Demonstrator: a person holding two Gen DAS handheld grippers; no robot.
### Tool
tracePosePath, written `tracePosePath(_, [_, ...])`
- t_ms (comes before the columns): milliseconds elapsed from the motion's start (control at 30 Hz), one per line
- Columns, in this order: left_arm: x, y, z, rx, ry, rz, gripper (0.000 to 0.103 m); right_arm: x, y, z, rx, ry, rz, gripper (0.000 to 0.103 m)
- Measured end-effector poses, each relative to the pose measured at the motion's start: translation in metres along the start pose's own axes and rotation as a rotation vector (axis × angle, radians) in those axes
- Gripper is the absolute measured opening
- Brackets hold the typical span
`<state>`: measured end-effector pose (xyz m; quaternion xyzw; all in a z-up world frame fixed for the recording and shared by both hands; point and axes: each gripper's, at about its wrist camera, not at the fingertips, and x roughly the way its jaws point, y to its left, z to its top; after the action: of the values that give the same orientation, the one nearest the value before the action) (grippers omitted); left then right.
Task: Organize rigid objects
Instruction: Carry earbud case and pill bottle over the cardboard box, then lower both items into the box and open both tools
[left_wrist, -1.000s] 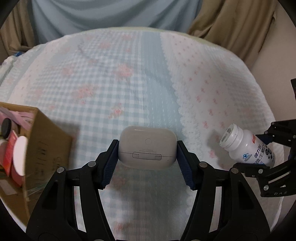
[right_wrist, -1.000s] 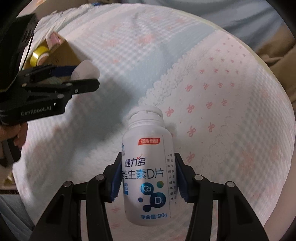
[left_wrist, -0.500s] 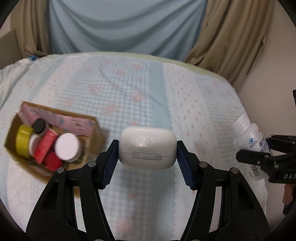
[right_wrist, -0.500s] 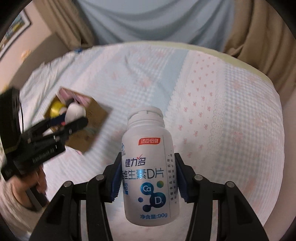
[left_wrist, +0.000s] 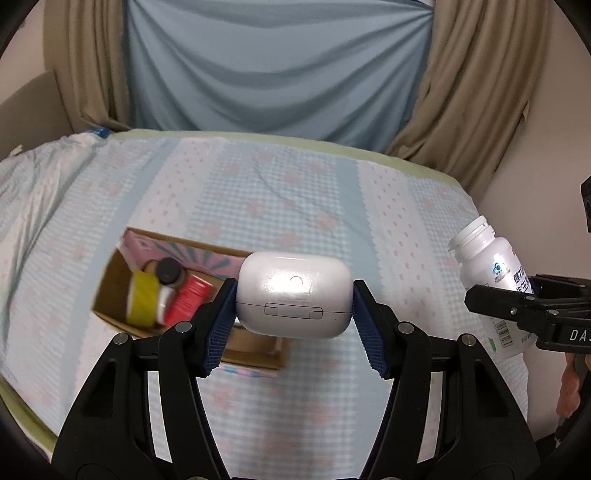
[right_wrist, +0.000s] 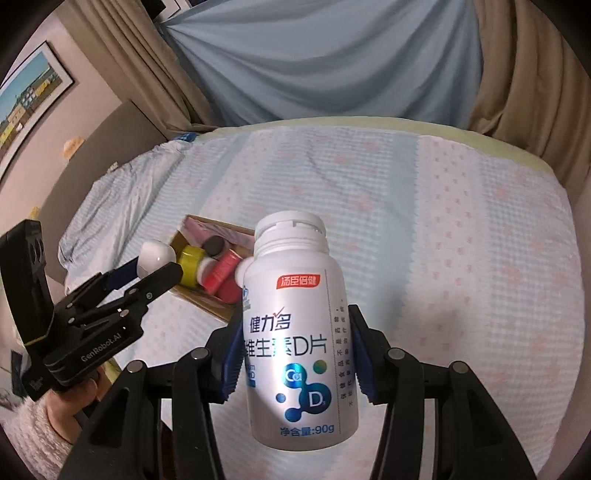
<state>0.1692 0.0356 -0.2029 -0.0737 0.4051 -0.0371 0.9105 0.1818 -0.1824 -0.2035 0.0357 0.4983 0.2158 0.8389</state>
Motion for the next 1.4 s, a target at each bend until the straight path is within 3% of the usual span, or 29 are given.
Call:
tracePosePath(333, [0.018,0.092,0.027,0.068,0.054,-0.085,0.058,0.065,0.070,0.021,0.184,-0.010,-0.009,0.047])
tracePosePath(667, [0.096,0.170,0.032,0.116,0.213,-0.164,0.058,0.143,0.096,0.016,0.420,0.022,-0.047,0.047])
tracePosePath(833, [0.140,0.183,0.027,0.138,0.272,-0.166,0.058,0.178,0.091,0.013,0.450,0.044,-0.105,0.047])
tracePosePath(1067, [0.193,0.180,0.016,0.155,0.340,-0.157,0.058,0.230,0.080,0.012,0.387,0.067,-0.185,0.047])
tracePosePath(1400, [0.246,0.171,-0.001,0.204,0.440,-0.156,0.058,0.266,0.088,0.003,0.322,0.096,-0.259,0.048])
